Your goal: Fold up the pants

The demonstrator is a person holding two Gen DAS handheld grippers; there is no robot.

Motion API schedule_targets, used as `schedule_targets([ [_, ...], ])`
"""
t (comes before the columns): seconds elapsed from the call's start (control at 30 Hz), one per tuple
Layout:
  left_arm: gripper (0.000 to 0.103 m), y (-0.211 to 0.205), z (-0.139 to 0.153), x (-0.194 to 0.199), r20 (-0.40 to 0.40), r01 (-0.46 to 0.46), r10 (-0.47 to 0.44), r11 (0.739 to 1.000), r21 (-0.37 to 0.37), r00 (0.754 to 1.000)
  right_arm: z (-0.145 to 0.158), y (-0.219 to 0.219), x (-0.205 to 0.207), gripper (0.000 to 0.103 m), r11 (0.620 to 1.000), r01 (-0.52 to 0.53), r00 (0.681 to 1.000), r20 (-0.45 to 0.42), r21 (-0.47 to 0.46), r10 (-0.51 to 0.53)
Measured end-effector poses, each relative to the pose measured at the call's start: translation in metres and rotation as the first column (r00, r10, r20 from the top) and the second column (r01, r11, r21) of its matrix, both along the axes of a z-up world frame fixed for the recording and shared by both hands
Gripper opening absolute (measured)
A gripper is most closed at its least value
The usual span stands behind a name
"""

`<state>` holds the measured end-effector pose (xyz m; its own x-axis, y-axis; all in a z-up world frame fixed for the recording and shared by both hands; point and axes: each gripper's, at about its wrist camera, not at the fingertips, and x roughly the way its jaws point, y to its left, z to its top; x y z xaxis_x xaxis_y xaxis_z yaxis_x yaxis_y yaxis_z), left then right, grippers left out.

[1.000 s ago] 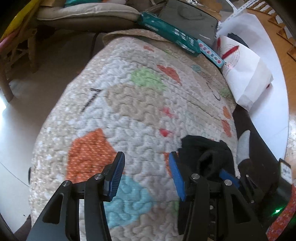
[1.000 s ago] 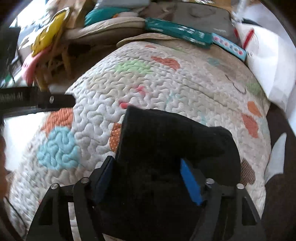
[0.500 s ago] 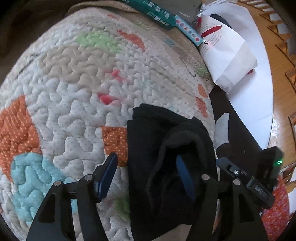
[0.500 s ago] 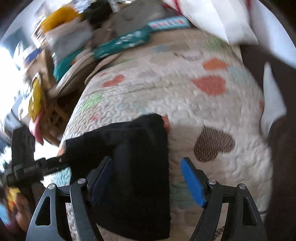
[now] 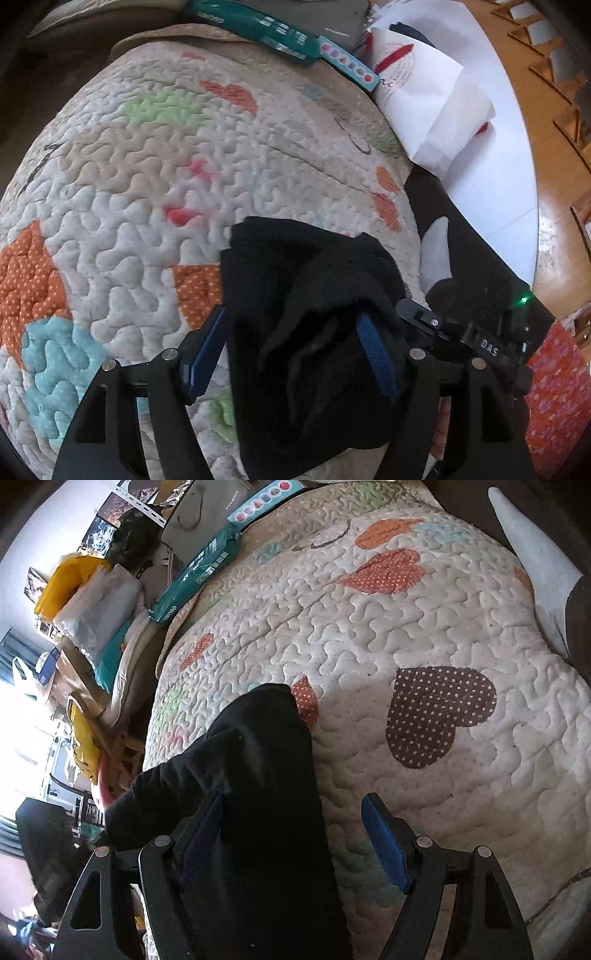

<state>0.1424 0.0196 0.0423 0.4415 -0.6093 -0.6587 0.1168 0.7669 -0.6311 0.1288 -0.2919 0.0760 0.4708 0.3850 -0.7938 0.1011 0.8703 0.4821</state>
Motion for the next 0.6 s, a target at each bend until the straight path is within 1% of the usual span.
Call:
schedule_targets([
  [0.1, 0.070, 0.014, 0.015, -0.004, 0.048, -0.025, 0.027, 0.999, -0.036, 0.998, 0.003, 0.002, -0.002, 0.082, 1.000, -0.008, 1.000, 0.013, -0.022, 0.008],
  [0.13, 0.070, 0.018, 0.023, -0.007, 0.072, -0.025, 0.029, 0.998, -0.058, 0.997, 0.003, 0.003, -0.002, 0.082, 1.000, -0.009, 1.000, 0.015, -0.024, 0.009],
  [0.2, 0.070, 0.017, 0.037, -0.013, 0.118, -0.003, 0.013, 0.997, -0.077, 0.993, 0.002, 0.003, -0.001, 0.082, 1.000, -0.005, 1.000, 0.015, -0.024, 0.005],
  [0.27, 0.072, 0.008, 0.052, -0.024, 0.180, 0.037, -0.025, 0.997, -0.063, 0.983, 0.001, 0.003, -0.001, 0.082, 1.000, -0.005, 1.000, 0.014, -0.019, 0.006],
  [0.33, 0.074, -0.006, 0.057, -0.029, 0.204, 0.076, -0.071, 0.997, -0.017, 0.976, 0.001, 0.003, -0.002, 0.083, 1.000, -0.003, 1.000, 0.017, -0.025, 0.003],
  [0.4, 0.074, -0.015, 0.049, -0.026, 0.178, 0.073, -0.079, 0.996, 0.042, 0.981, 0.001, 0.003, -0.002, 0.083, 1.000, -0.001, 1.000, 0.018, -0.025, 0.001],
  [0.43, 0.074, -0.017, 0.040, -0.022, 0.149, 0.061, -0.071, 0.995, 0.074, 0.986, 0.002, 0.003, -0.003, 0.083, 1.000, 0.001, 1.000, 0.019, -0.025, 0.000],
  [0.5, 0.074, -0.015, 0.018, -0.012, 0.063, 0.036, -0.045, 0.990, 0.133, 0.997, 0.003, 0.002, -0.003, 0.083, 1.000, 0.002, 1.000, 0.026, -0.026, -0.001],
  [0.53, 0.074, -0.013, 0.007, -0.006, 0.018, 0.029, -0.032, 0.989, 0.144, 0.999, 0.004, 0.002, -0.003, 0.083, 1.000, 0.002, 1.000, 0.029, -0.027, -0.001],
  [0.57, 0.074, -0.010, -0.005, -0.001, -0.027, 0.022, -0.018, 0.990, 0.139, 0.999, 0.004, 0.002, -0.002, 0.083, 1.000, 0.002, 1.000, 0.030, -0.027, -0.001],
  [0.6, 0.074, -0.006, -0.016, 0.004, -0.070, 0.015, -0.007, 0.993, 0.115, 0.998, 0.004, 0.001, -0.002, 0.083, 1.000, 0.002, 1.000, 0.028, -0.025, -0.001],
])
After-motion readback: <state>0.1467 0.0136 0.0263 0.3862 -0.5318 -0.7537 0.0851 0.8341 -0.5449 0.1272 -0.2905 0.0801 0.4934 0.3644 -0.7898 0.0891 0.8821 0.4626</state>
